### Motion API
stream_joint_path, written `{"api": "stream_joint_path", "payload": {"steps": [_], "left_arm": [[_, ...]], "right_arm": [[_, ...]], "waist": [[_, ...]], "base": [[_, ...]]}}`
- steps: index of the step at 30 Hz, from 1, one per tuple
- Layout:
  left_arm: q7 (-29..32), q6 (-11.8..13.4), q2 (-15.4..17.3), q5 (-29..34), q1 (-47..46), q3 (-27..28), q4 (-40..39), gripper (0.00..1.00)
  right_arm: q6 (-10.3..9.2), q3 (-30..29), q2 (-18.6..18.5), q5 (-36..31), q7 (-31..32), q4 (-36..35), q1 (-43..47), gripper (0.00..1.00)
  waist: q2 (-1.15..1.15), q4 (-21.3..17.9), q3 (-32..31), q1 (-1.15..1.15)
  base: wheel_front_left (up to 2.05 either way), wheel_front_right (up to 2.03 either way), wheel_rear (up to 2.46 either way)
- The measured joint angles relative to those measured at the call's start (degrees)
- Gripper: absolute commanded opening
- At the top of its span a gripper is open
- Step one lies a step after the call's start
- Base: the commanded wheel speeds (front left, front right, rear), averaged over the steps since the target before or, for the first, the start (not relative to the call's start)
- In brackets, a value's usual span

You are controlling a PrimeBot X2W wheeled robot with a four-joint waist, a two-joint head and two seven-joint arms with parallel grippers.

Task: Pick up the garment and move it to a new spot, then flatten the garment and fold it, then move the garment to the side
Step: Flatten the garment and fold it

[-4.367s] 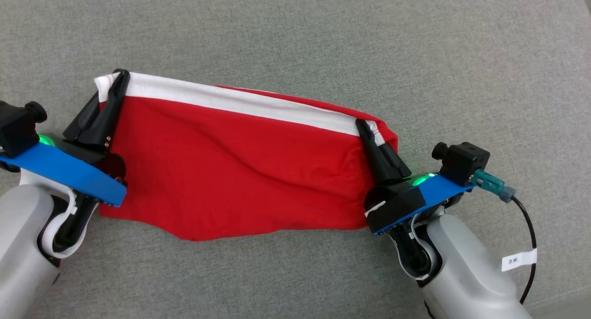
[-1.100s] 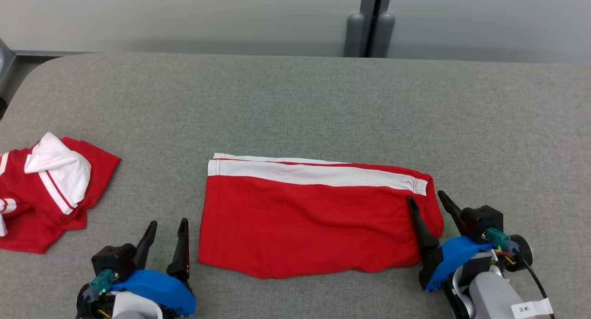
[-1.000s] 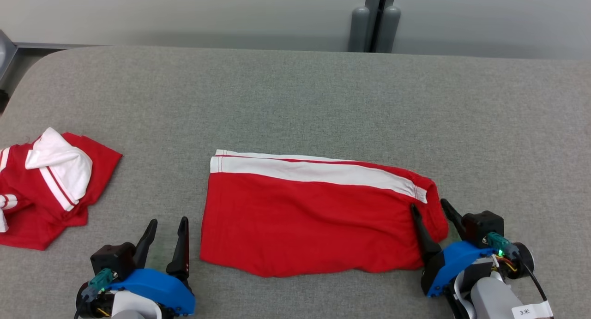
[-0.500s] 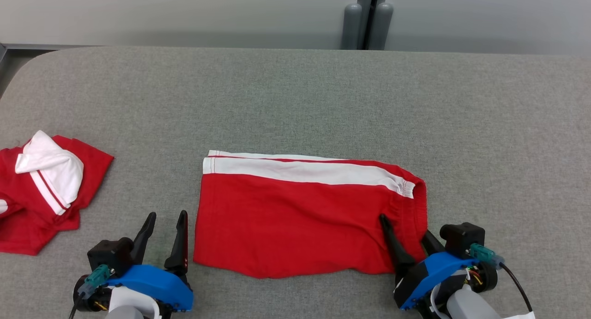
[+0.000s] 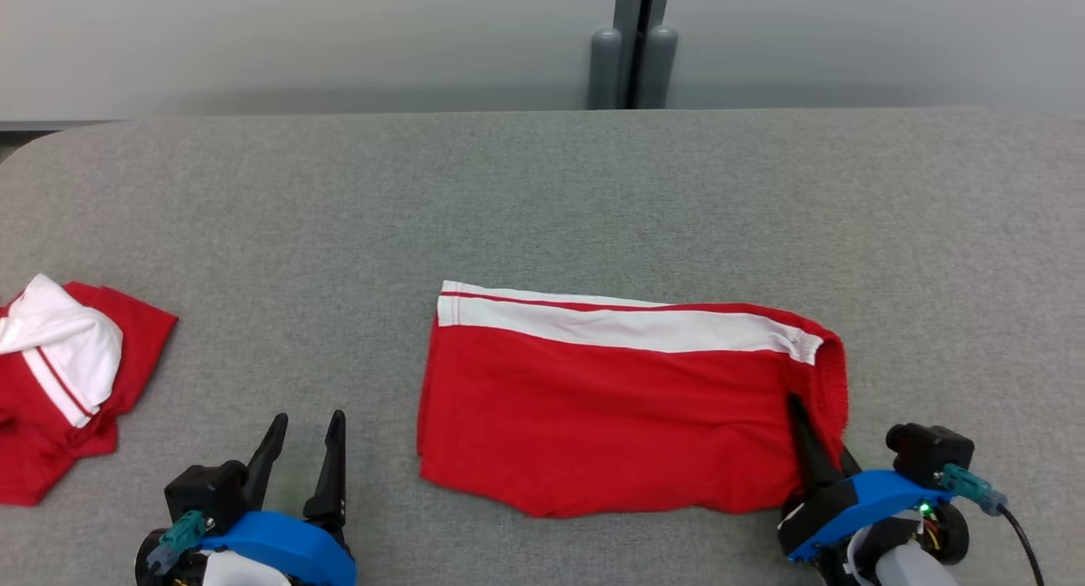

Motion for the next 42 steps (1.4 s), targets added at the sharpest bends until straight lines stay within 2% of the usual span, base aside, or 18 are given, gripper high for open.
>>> {"api": "stream_joint_path", "payload": {"steps": [4,6,8,12,16,19,24,25,26,27,31,35,38,42], "left_arm": [[0.0,0.0,-0.4,0.4,0.9,0.2,-0.1,1.00],[0.0,0.0,-0.9,0.8,1.0,0.0,-0.2,1.00],[0.0,0.0,-1.2,0.9,1.0,-0.3,-0.2,1.00],[0.0,0.0,-1.5,0.9,0.8,-1.3,0.1,1.00],[0.0,0.0,-1.7,1.0,0.7,-2.3,1.2,1.00],[0.0,0.0,-1.9,0.9,0.6,-3.4,1.9,1.00],[0.0,0.0,-1.8,0.6,-0.2,-4.9,2.8,1.00],[0.0,0.0,-1.7,0.4,-0.3,-5.2,3.1,1.00],[0.0,0.0,-1.7,0.3,-0.3,-5.3,3.3,1.00],[0.0,0.0,-1.6,0.2,-0.3,-5.3,3.4,1.00],[0.0,0.0,-1.3,-0.3,-0.3,-4.6,2.7,1.00],[0.0,0.0,-1.2,0.4,-0.1,-3.2,1.4,1.00],[0.0,0.0,-1.4,1.2,0.2,-2.4,0.3,1.00],[0.0,0.0,-1.7,2.9,0.5,-0.8,-1.1,1.00]], "right_arm": [[0.00,-5.0,0.0,-3.4,0.0,0.0,1.0,0.00],[0.00,-5.6,-0.2,-4.0,0.0,-0.6,0.9,0.00],[0.00,-4.4,-0.2,-2.9,0.0,-1.5,0.7,0.00],[-0.01,3.0,-0.2,4.3,0.0,-4.3,-0.7,0.00],[0.00,10.4,-0.1,9.4,0.0,-6.2,-2.4,0.00],[-0.01,13.9,-0.1,11.2,0.0,-4.8,-4.1,0.00],[-0.01,15.3,0.0,10.1,0.0,1.9,-8.2,0.00],[-0.01,15.5,-0.1,9.3,0.0,3.2,-9.0,0.27],[-0.01,16.0,-0.2,9.3,0.0,4.2,-9.7,0.83],[-0.01,16.7,-0.2,9.2,0.0,4.5,-10.3,1.00],[0.00,19.5,0.0,8.4,0.0,4.0,-12.0,1.00],[0.00,22.1,0.1,8.7,0.0,0.6,-11.6,1.00],[0.00,19.4,0.1,5.7,0.0,-1.2,-10.1,1.00],[0.00,11.2,0.0,-2.7,0.0,-4.1,-6.8,1.00]], "waist": [[0.00,-2.1,-0.8,0.00],[0.00,-2.9,-1.1,0.00],[0.00,-3.2,-1.3,-0.01],[0.00,-2.4,-1.7,0.00],[0.00,0.3,-2.4,0.00],[0.00,3.3,-3.1,0.00],[0.00,9.3,-3.6,0.00],[0.00,10.4,-3.6,0.00],[0.00,11.5,-3.5,0.00],[0.00,12.5,-3.4,0.00],[0.00,14.7,-2.4,0.00],[-0.01,13.5,-2.1,0.00],[0.00,11.1,-2.1,0.00],[0.00,7.5,-2.0,0.00]], "base": [[0.00,0.00,0.00],[0.00,0.00,0.00],[0.00,0.00,0.00],[0.00,0.00,0.00],[0.00,0.00,0.00],[0.00,0.00,0.00],[0.00,0.00,0.00],[0.00,0.00,0.00],[0.00,0.00,0.00],[0.00,0.00,0.00],[0.00,0.00,0.00],[0.00,0.00,0.00],[0.00,0.00,0.00],[0.00,0.00,0.00]]}}
